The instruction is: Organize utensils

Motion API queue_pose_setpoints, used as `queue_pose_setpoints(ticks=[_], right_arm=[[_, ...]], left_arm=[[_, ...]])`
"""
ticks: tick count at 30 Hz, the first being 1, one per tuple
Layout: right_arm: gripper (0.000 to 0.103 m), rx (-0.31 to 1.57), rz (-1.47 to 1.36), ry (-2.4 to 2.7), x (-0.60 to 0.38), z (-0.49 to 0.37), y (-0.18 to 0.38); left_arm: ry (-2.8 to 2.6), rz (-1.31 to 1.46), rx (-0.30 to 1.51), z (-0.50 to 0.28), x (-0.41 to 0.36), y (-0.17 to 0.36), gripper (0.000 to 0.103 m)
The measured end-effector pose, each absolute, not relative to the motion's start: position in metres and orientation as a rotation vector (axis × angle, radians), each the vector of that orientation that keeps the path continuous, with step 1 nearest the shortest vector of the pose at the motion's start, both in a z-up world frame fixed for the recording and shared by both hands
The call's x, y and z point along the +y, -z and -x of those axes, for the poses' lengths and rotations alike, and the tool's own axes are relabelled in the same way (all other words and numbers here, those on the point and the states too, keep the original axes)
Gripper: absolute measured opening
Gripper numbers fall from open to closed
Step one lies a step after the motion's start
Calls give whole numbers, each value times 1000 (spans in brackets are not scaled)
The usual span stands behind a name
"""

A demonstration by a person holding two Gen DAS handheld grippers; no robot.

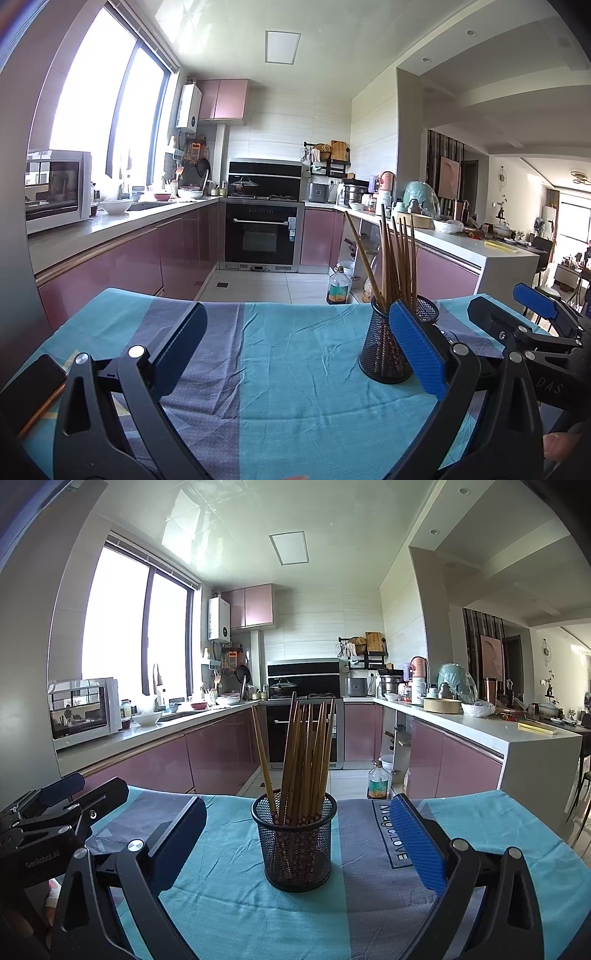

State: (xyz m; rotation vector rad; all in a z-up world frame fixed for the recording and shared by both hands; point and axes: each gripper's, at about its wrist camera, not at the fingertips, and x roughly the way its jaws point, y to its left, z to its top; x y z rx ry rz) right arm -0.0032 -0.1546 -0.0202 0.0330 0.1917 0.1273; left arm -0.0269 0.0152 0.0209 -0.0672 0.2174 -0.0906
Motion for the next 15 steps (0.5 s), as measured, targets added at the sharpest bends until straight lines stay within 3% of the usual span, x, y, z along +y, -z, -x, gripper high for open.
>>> queue_pose_setpoints(ticks=[15], right_arm=[[96,192,-34,-129,-155,2,19]], left_arm=[[97,65,219,27,14,-20,97]])
